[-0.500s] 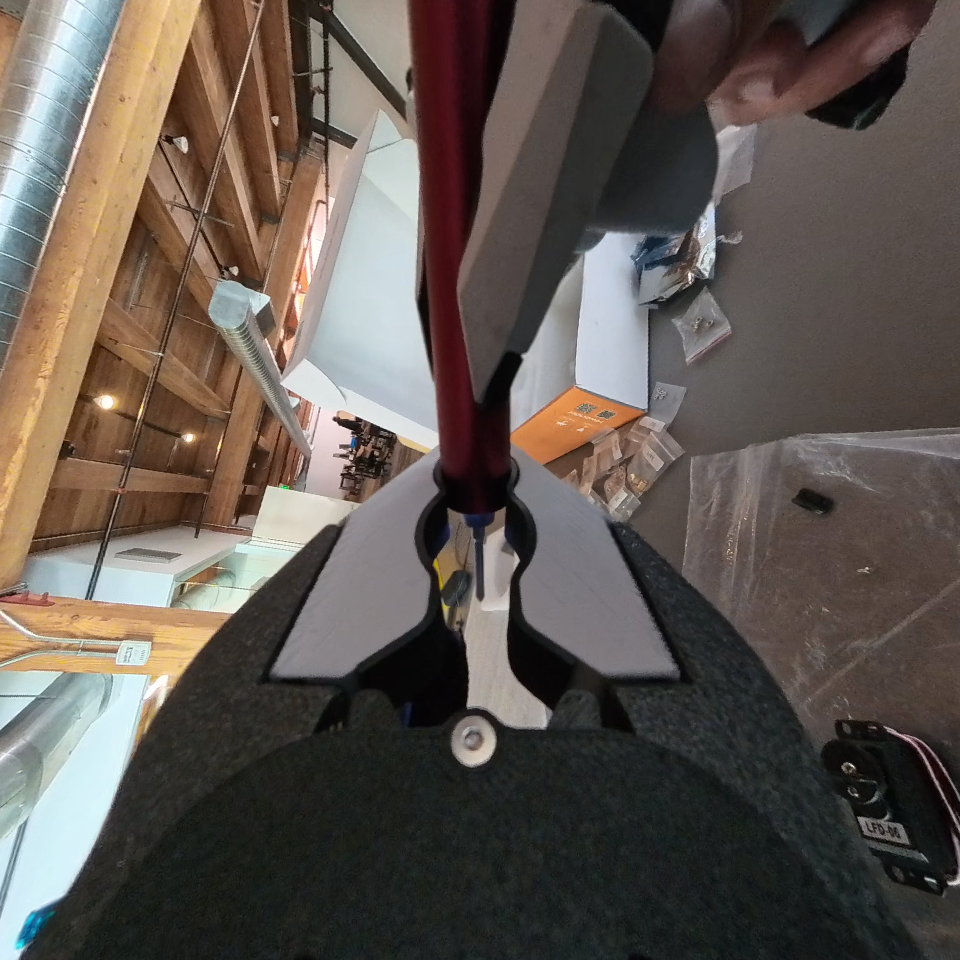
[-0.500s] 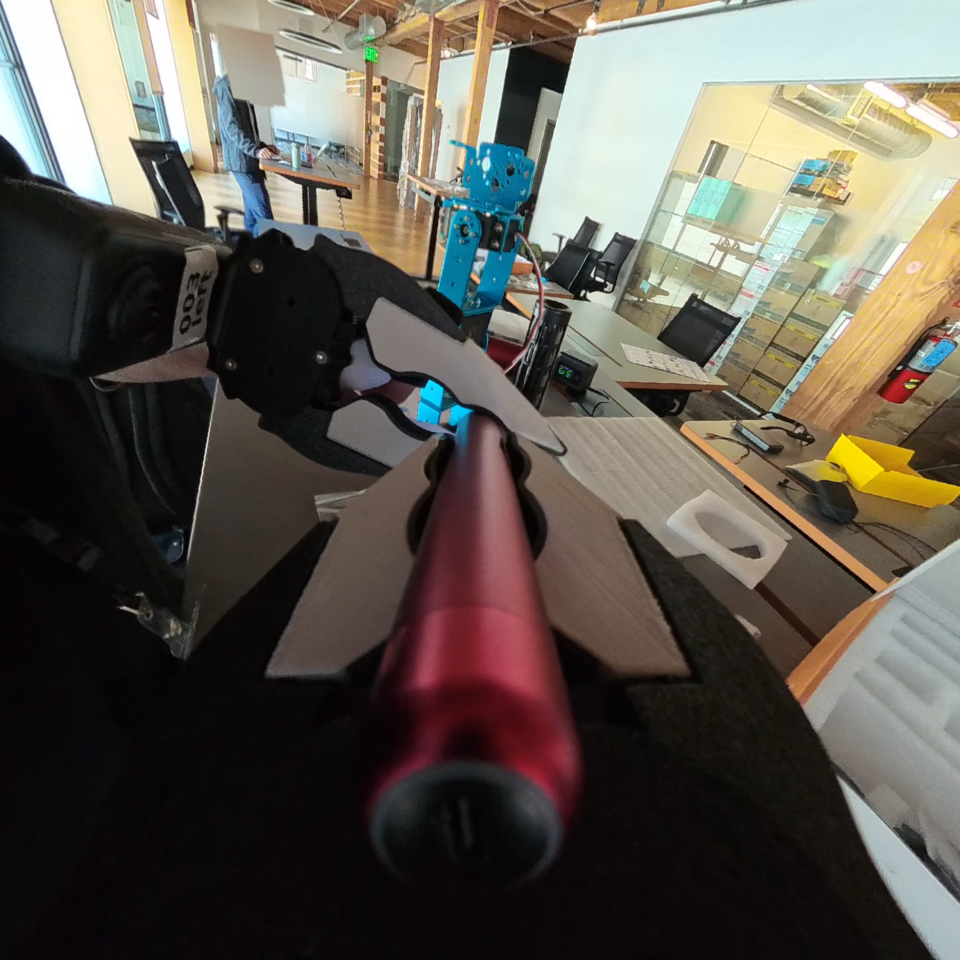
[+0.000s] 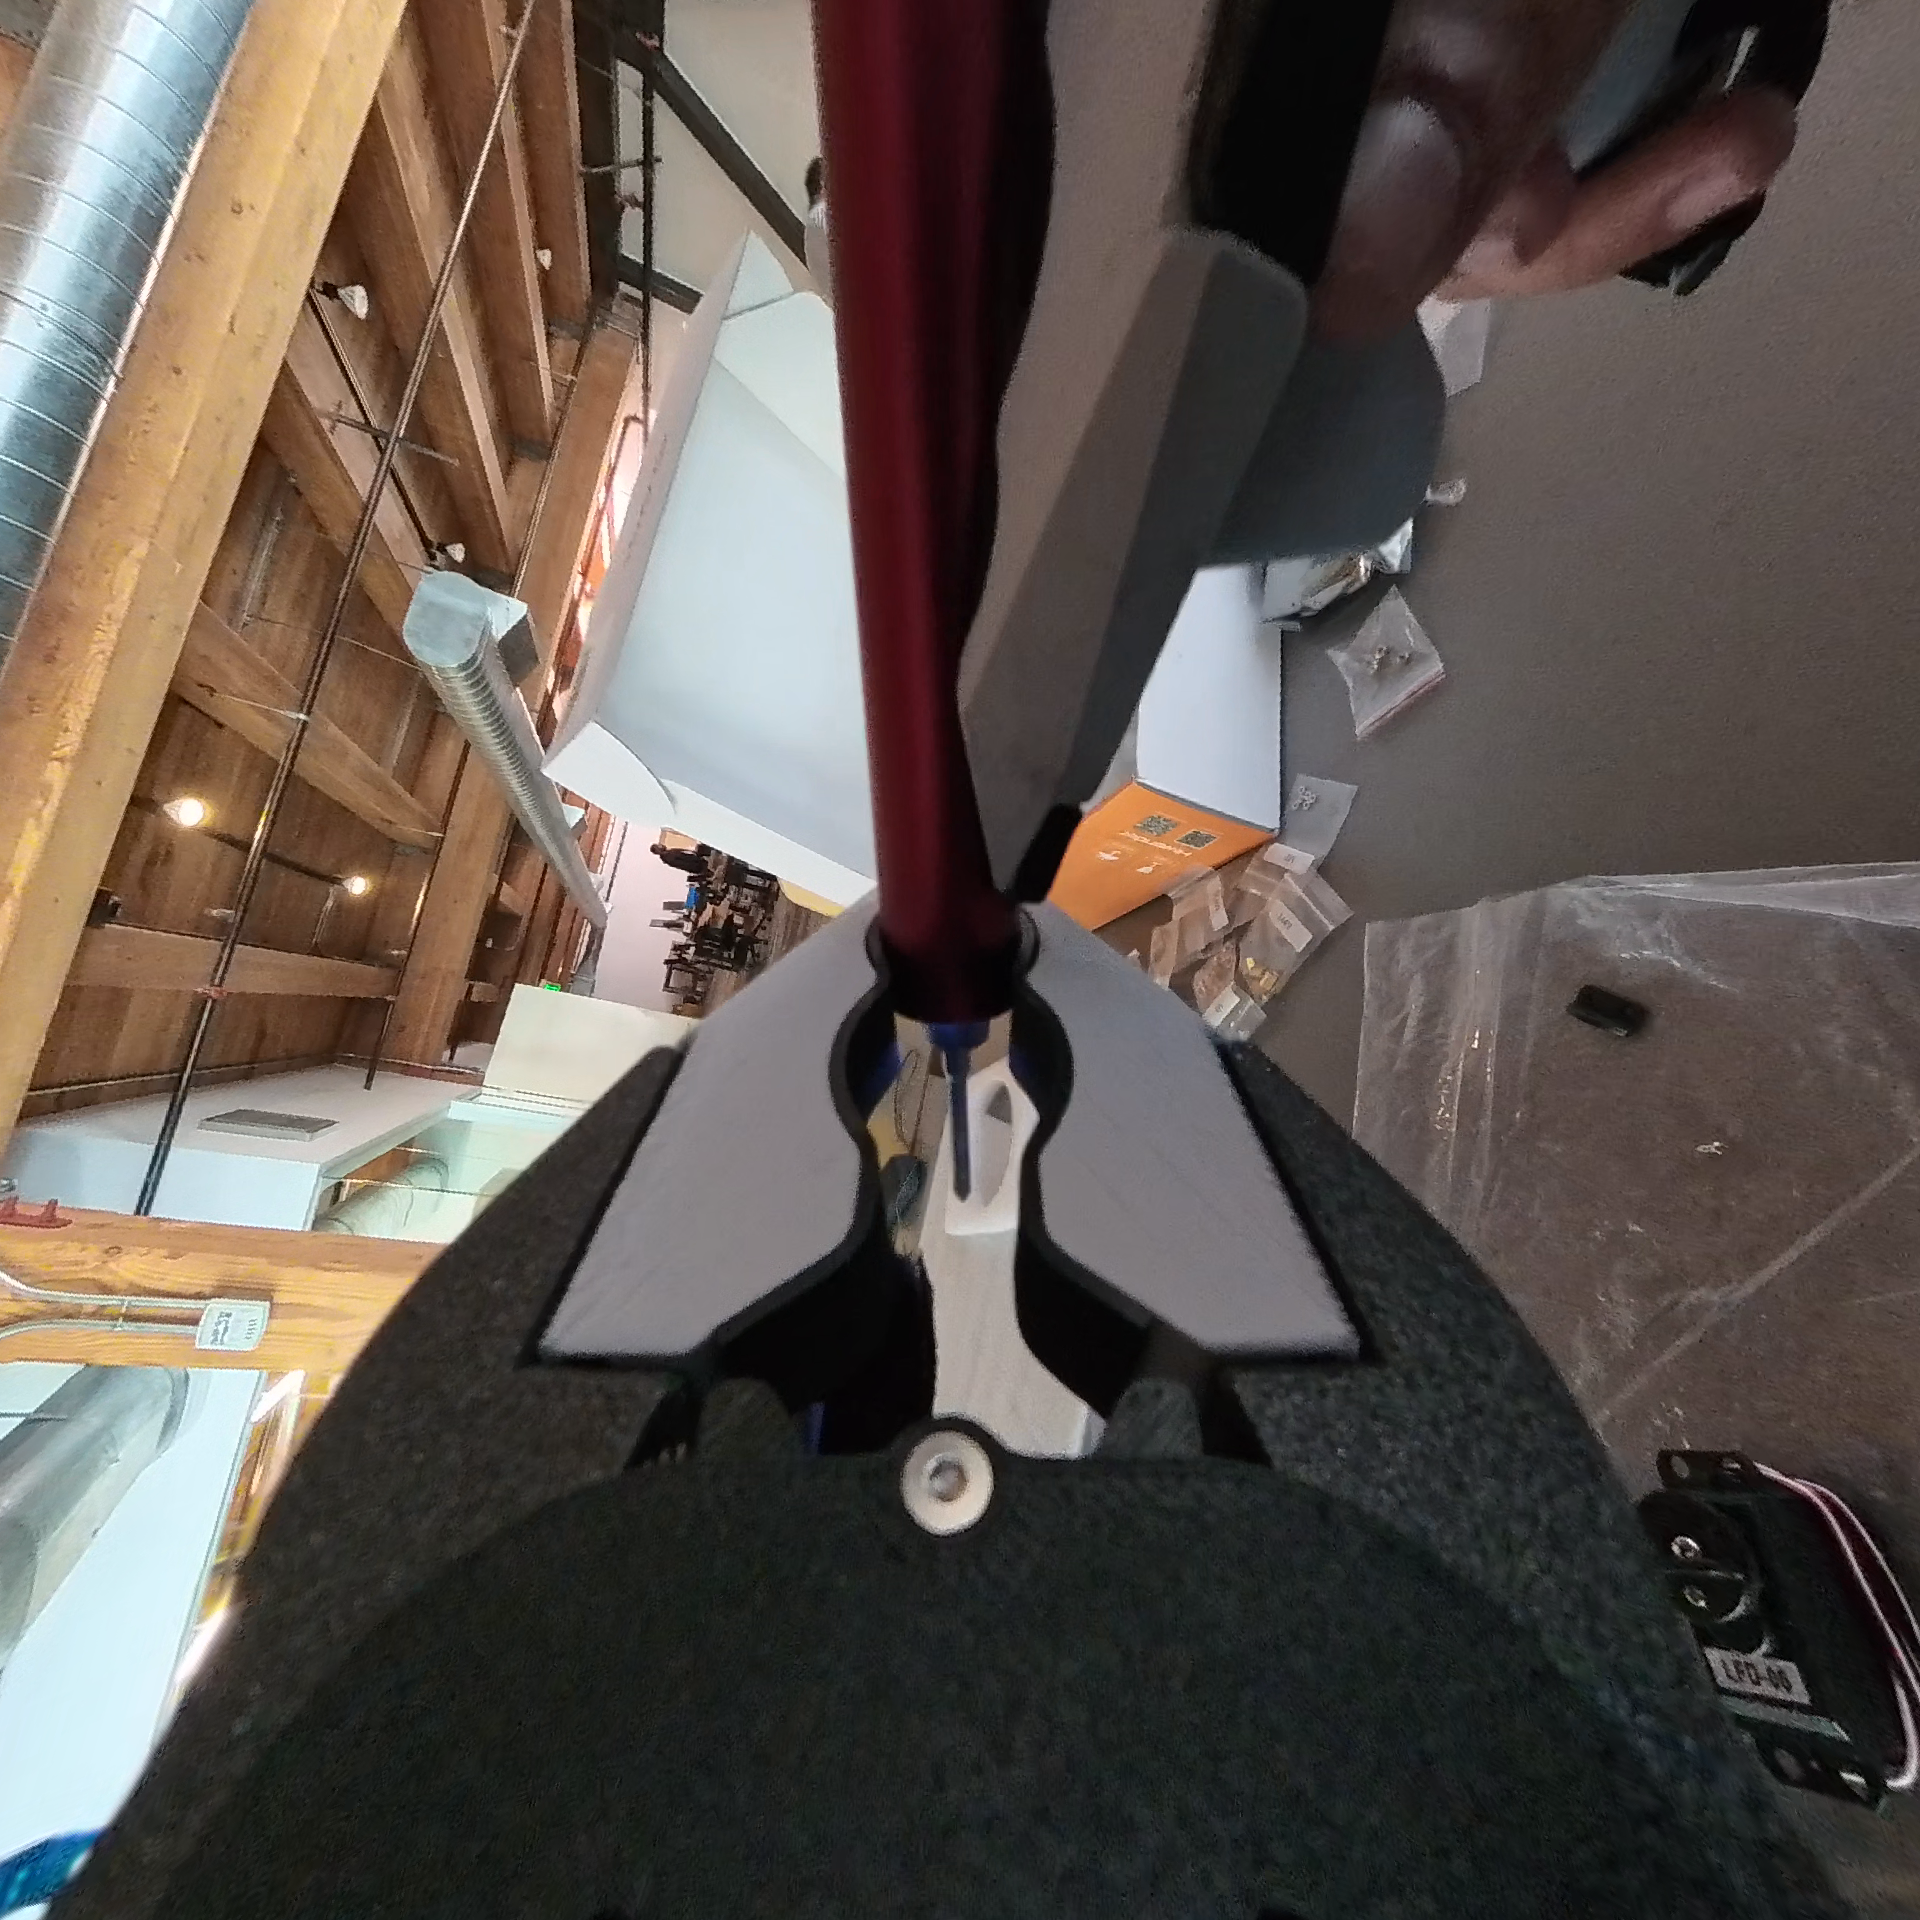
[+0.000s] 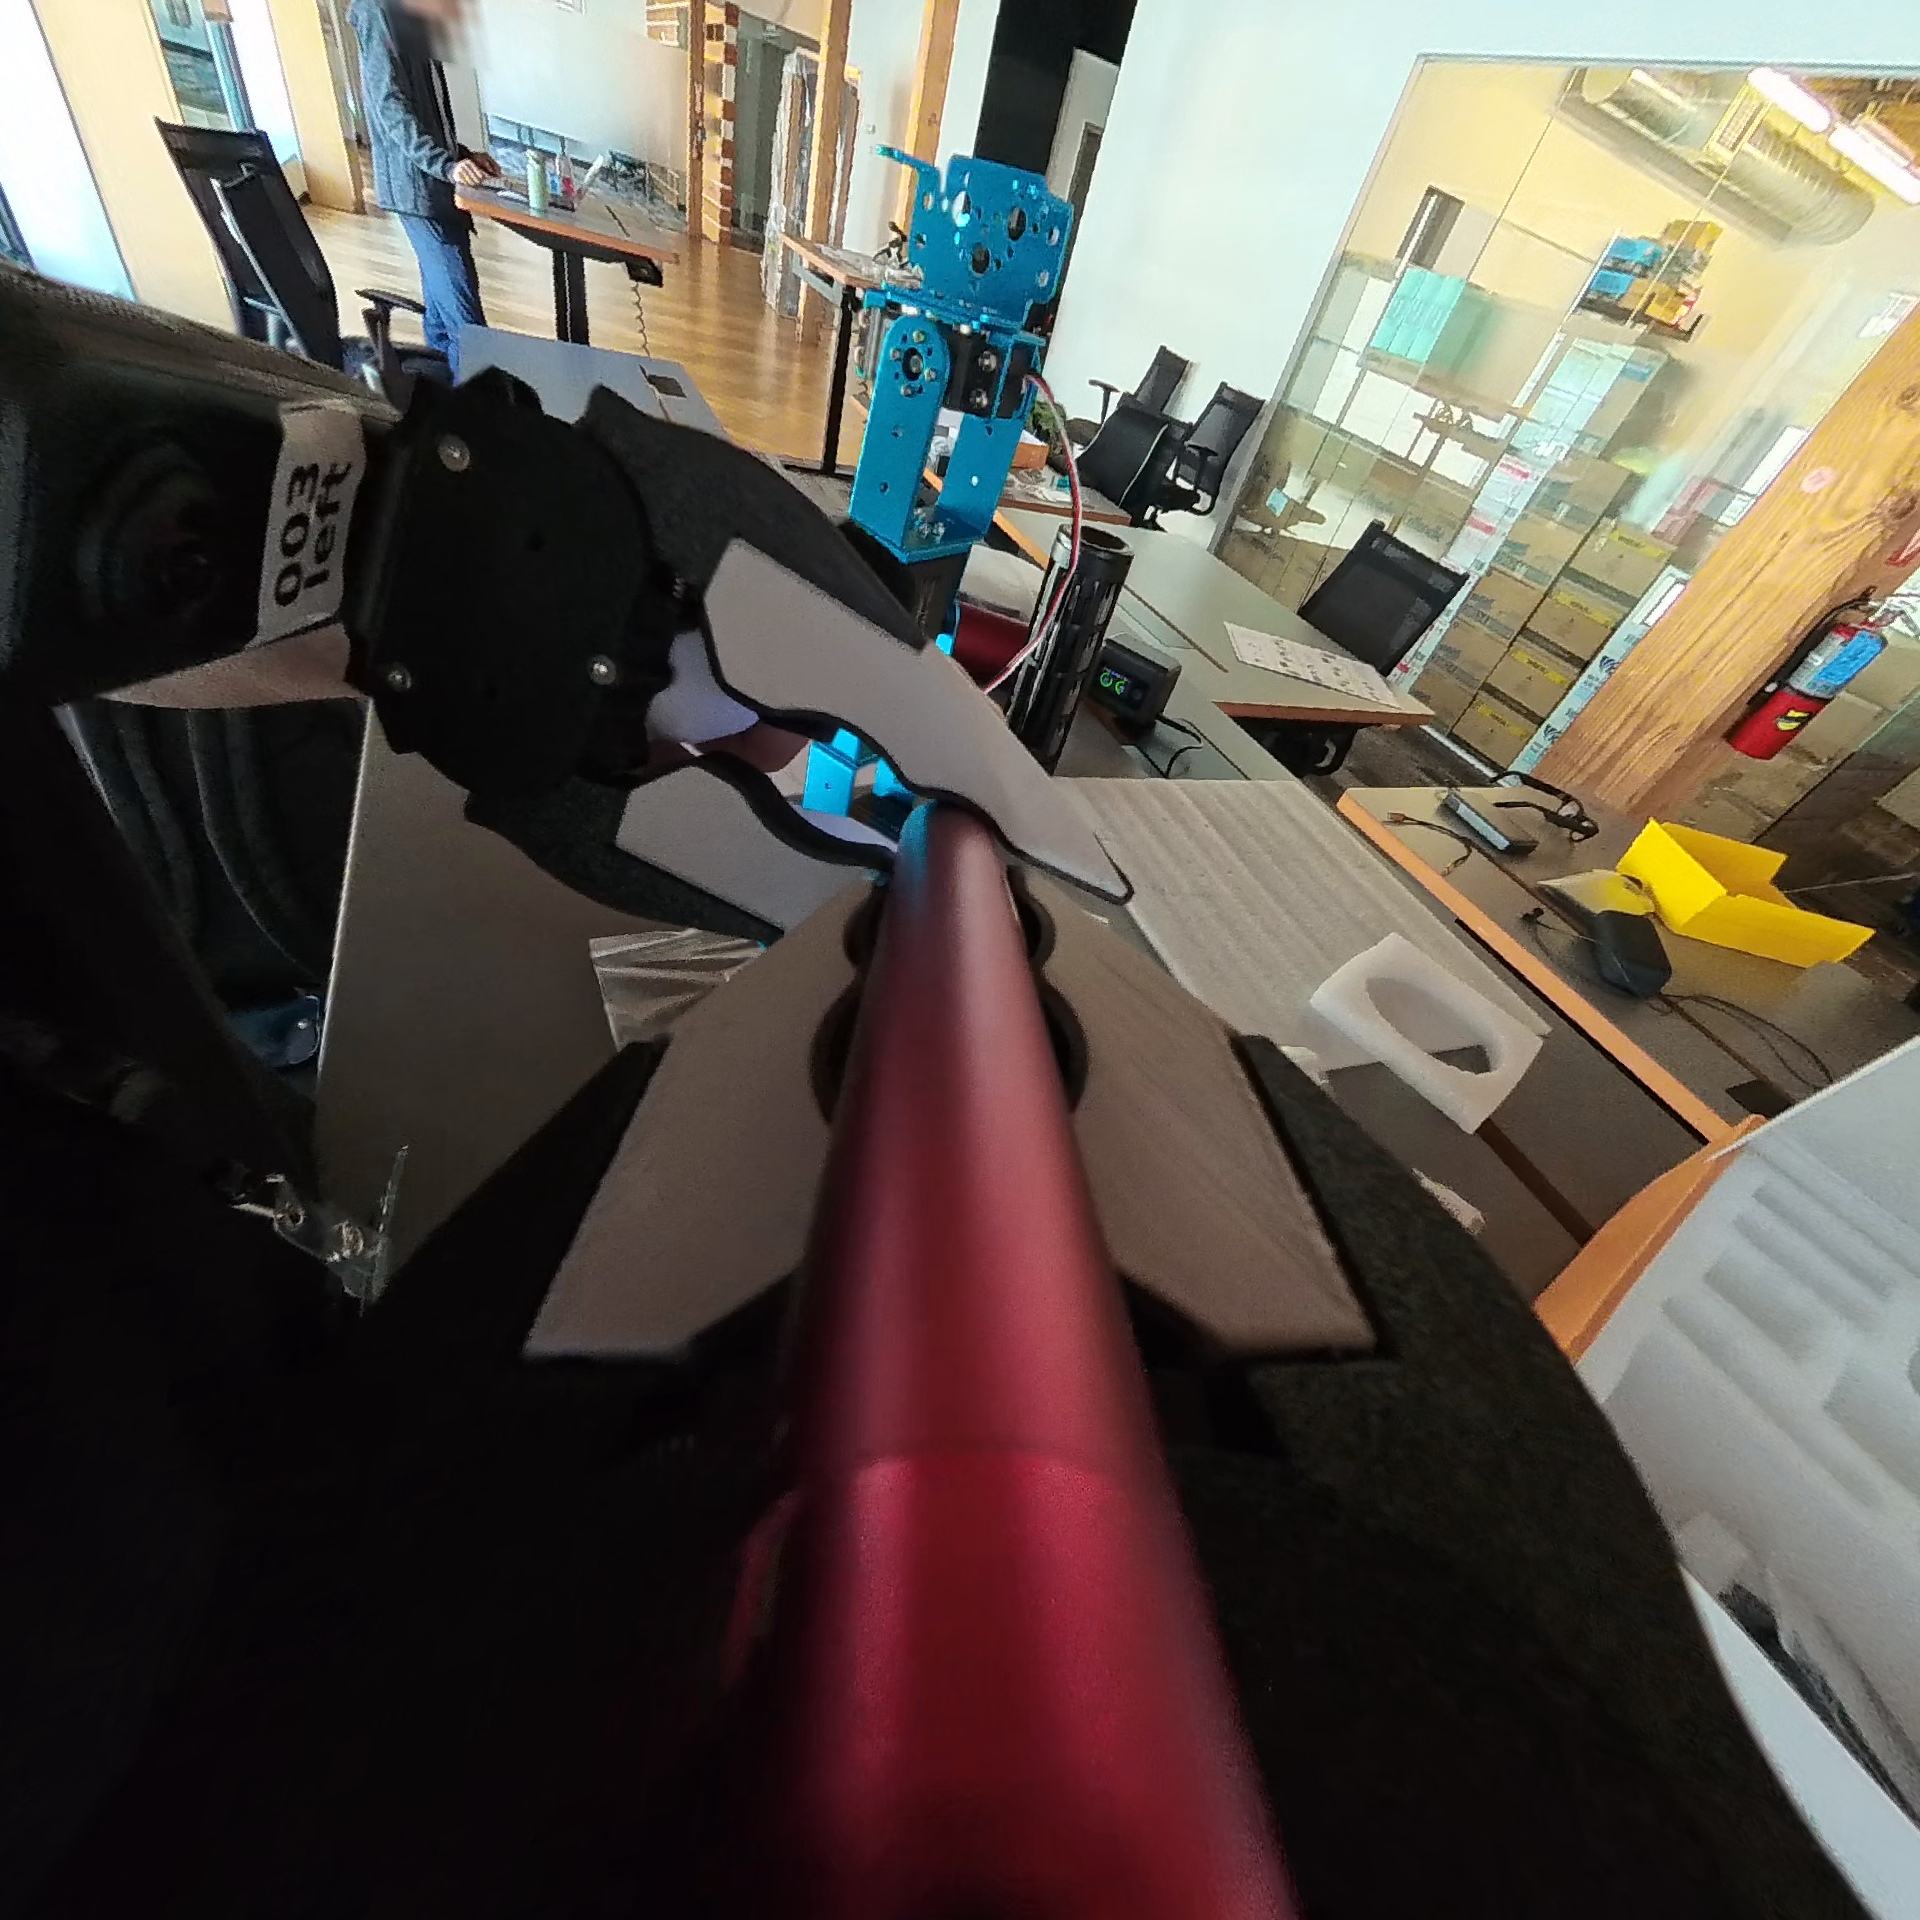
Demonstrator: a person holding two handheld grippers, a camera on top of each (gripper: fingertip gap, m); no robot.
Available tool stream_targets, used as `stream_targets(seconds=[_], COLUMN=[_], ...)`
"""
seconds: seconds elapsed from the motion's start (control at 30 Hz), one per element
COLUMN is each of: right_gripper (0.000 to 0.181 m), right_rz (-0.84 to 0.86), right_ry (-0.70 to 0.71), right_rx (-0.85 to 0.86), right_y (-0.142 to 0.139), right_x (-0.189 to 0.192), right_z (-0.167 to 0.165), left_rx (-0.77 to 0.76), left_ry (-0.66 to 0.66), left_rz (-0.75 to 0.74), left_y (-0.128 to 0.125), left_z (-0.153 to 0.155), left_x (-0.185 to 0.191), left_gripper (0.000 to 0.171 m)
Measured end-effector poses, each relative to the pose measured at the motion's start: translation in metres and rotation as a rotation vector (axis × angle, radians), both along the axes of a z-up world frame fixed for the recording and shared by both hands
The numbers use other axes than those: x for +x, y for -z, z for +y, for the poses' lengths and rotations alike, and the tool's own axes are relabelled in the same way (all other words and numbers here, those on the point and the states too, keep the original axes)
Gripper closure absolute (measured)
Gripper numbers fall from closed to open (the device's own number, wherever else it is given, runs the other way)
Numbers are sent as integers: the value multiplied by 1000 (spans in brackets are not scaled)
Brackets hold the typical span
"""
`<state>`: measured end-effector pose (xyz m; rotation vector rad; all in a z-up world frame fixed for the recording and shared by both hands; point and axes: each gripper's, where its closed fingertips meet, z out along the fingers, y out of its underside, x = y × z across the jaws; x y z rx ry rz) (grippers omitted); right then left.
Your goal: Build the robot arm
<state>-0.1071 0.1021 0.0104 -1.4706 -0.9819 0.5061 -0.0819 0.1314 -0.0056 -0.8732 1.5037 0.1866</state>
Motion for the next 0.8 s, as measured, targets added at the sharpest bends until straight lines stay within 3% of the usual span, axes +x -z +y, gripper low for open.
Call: stream_targets(seconds=[0.6, 0.8], right_gripper=[160, 159], right_rz=[-22, -21], right_ry=[-11, -52], right_rx=[-13, -62], right_y=[7, 18], right_x=[2, -2], right_z=[-4, -7], left_rx=[-18, -72], left_ry=[-15, -29], left_rz=[-3, 17], left_y=[6, 19], left_z=[-1, -3], left_x=[-1, -5], left_gripper=[158, 157])
